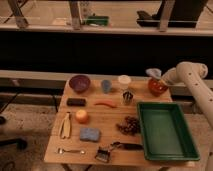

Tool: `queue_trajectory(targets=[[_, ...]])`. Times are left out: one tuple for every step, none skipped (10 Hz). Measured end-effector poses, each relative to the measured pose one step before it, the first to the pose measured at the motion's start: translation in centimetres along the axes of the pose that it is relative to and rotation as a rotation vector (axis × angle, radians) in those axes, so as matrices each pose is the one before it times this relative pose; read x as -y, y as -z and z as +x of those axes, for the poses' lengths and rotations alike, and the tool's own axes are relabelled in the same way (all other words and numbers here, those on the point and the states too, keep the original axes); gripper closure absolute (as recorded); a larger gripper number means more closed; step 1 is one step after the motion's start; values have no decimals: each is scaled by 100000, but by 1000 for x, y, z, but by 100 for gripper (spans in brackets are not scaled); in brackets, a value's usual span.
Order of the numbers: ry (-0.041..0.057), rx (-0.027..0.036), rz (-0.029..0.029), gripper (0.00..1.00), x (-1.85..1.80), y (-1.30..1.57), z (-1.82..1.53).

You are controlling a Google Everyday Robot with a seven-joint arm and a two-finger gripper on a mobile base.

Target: Place towel in red bowl

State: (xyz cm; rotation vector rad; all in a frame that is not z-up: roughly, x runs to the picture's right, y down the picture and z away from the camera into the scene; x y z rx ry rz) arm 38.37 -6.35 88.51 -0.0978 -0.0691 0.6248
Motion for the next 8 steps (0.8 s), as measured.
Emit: queue_trajectory(targets=[[-277, -1292, 1456, 24, 338, 44, 295], [500, -1841, 1500, 32, 174, -119, 54], [1346, -1872, 1462, 42, 82, -229, -284], [969, -1420, 994, 51, -28, -232, -187], [788, -1395, 1496, 55, 159, -98, -22], [-756, -1203, 890, 52, 231, -24, 130], [-1194, 37, 889, 46, 51, 38, -106], [-1864, 976, 1085, 38, 173, 406, -62]])
